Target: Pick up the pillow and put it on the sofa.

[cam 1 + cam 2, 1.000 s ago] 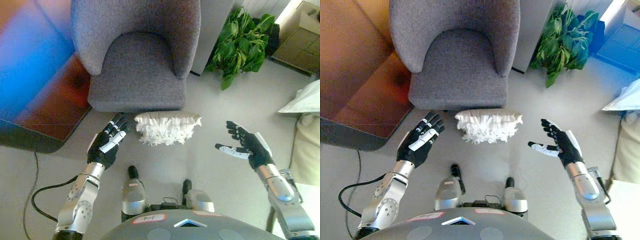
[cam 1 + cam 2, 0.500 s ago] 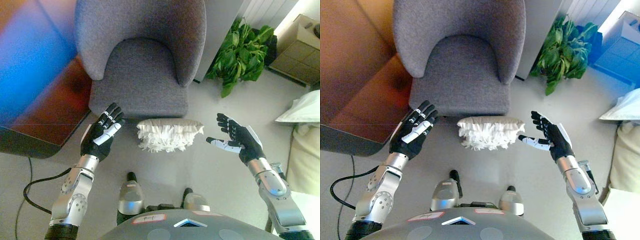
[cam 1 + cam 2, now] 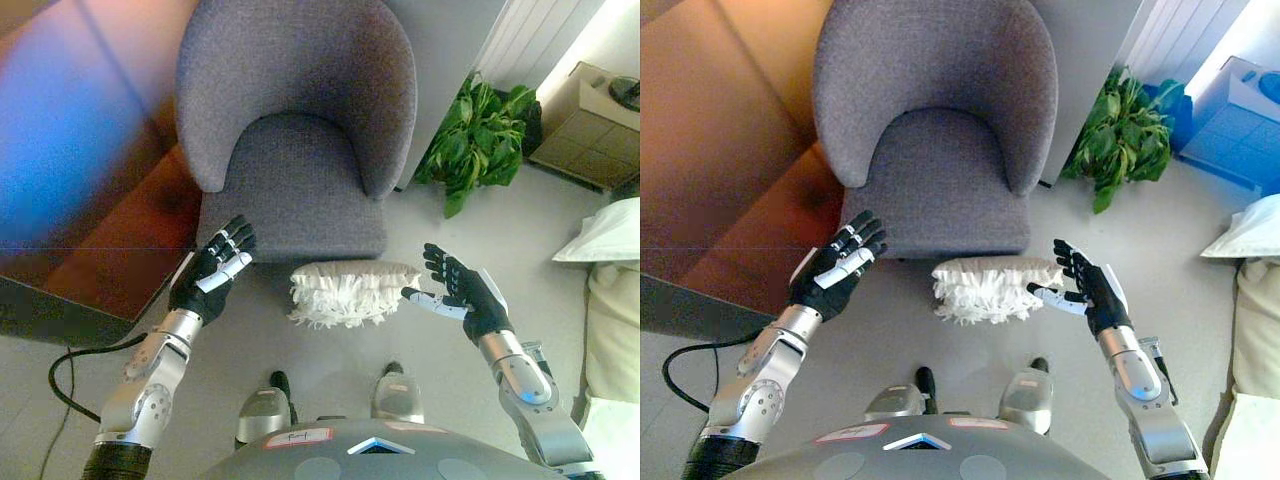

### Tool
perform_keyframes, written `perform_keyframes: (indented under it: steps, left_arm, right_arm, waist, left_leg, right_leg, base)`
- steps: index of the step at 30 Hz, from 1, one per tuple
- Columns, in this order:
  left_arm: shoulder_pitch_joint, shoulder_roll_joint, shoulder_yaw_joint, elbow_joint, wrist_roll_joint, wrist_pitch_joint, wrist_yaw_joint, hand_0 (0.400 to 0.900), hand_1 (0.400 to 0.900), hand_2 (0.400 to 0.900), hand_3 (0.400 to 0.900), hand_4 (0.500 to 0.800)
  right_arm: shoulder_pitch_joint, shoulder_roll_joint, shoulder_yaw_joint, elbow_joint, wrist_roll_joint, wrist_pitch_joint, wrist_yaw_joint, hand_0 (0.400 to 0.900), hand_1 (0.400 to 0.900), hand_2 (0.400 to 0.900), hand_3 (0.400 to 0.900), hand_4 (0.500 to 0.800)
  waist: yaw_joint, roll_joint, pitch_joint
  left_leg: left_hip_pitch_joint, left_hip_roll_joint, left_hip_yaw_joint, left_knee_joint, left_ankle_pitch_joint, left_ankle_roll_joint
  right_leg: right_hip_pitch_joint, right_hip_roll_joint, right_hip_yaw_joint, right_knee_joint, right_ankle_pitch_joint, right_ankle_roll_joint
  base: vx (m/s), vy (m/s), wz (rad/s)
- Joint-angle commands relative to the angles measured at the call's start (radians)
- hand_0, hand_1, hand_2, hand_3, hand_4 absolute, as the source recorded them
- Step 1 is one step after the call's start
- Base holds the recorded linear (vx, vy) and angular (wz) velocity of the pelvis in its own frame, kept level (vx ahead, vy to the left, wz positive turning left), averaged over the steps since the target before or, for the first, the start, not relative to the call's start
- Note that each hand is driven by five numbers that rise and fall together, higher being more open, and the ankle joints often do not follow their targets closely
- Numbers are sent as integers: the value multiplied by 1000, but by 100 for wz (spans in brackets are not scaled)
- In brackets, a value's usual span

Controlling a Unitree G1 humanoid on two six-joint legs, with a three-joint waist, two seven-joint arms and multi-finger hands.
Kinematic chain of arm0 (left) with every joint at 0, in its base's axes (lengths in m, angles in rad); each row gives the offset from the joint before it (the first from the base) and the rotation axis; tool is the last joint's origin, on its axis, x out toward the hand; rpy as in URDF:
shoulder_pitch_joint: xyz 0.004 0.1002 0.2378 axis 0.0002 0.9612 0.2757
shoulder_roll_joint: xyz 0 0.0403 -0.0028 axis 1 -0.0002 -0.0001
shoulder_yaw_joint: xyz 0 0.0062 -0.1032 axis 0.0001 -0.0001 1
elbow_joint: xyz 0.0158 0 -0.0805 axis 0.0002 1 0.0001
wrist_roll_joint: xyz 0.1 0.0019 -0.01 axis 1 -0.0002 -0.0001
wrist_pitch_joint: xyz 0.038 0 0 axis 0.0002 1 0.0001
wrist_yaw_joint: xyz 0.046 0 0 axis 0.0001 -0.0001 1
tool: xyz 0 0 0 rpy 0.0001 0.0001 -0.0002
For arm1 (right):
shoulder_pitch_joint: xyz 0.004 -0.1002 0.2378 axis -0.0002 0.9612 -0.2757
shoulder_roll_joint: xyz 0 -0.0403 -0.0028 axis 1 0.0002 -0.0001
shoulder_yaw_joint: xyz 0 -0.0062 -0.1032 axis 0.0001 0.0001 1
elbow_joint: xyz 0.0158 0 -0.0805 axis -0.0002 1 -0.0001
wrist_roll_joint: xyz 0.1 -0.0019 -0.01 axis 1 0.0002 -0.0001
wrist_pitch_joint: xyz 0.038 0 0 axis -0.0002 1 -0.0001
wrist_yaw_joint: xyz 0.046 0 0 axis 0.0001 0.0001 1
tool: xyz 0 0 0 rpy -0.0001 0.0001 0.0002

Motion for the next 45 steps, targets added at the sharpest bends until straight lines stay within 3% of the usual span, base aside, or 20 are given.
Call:
perform_keyframes:
  steps: [1, 3, 8, 12, 17, 21, 26, 31, 35, 45]
  left_arm:
    - [-68, 52, 51, -126, 1, -92, -19, 900, 900, 900, 900, 800]
    - [-73, 53, 49, -121, -14, -94, 3, 900, 900, 900, 900, 800]
    - [-35, 61, 96, -136, 4, -94, -11, 900, 900, 900, 900, 800]
    - [-18, 65, 140, -131, -21, -83, -20, 900, 900, 900, 900, 800]
    - [2, 81, 168, -125, -15, -66, -62, 900, 900, 900, 900, 800]
    - [0, 98, 155, -130, -12, -61, -88, 900, 900, 900, 900, 800]
    - [-51, 124, 120, -122, -21, -66, -81, 900, 900, 900, 900, 800]
    - [-122, 157, 63, -122, -23, -153, -54, 900, 900, 900, 900, 800]
    - [-193, 165, 17, -124, -36, -236, -26, 900, 900, 900, 900, 800]
    - [-378, 140, -64, -130, -53, -393, 29, 900, 900, 900, 900, 800]
  right_arm:
    - [-63, -43, -84, -35, -61, -63, -33, 900, 900, 900, 900, 800]
    - [-72, -60, -80, -12, -90, -32, -22, 900, 900, 900, 900, 800]
    - [-70, -124, -90, 17, -252, -23, 13, 900, 900, 900, 900, 800]
    - [-78, -164, -93, 33, -368, -19, 43, 900, 900, 900, 900, 800]
    - [-93, -220, -76, 64, -637, 40, 96, 900, 900, 900, 900, 800]
    - [-128, -232, -54, 86, -706, 23, 65, 900, 900, 900, 900, 800]
    - [-190, -240, 0, 101, -746, 22, 60, 900, 900, 900, 900, 800]
    - [-300, -254, 75, 163, -668, 21, 6, 900, 900, 900, 900, 800]
    - [-400, -285, 102, 198, -620, 22, -37, 900, 900, 900, 900, 800]
    - [-700, -320, 201, 294, -611, 43, -211, 900, 900, 900, 900, 800]
  waist:
    - [-18, -28, -6]
    - [-19, -35, -15]
    - [-14, -35, -32]
    - [-13, -36, -30]
    - [-13, -36, -10]
    - [-7, -35, 23]
    - [-4, -36, 81]
    - [3, -30, 180]
    - [3, -3, 252]
    - [18, 51, 369]
  left_leg:
    - [30, 57, 38, 46, -91, -16]
    - [34, 86, 50, 62, -87, -30]
    - [59, 147, 73, 95, -91, -59]
    - [75, 164, 82, 114, -100, -70]
    - [77, 188, 73, 152, -120, -79]
    - [53, 208, 46, 203, -143, -82]
    - [-5, 242, 3, 267, -166, -87]
    - [-137, 281, -57, 383, -191, -91]
    - [-270, 298, -92, 483, -208, -96]
    - [-627, 329, -143, 798, -280, -103]
  right_leg:
    - [3, -6, 13, -37, 189, 0]
    - [29, 0, -3, -42, 182, -2]
    - [73, 25, -19, -65, 131, -10]
    - [82, 34, -26, -67, 114, -14]
    - [38, 32, -18, -7, 97, -11]
    - [-10, 26, -10, 45, 94, -8]
    - [-107, 12, 15, 121, 99, 5]
    - [-291, -37, 54, 242, 105, 8]
    - [-431, -60, 86, 368, 63, -4]
    - [-752, -39, 148, 763, -119, -33]
  base:
    - [174, -177, 42]
    - [165, -156, 32]
    - [172, -110, 18]
    - [134, -66, 13]
    - [94, -70, 18]
    - [27, -99, 23]
    - [-61, -115, 24]
    - [-203, -102, 18]
    - [-279, 16, 16]
    - [-211, -4, 8]
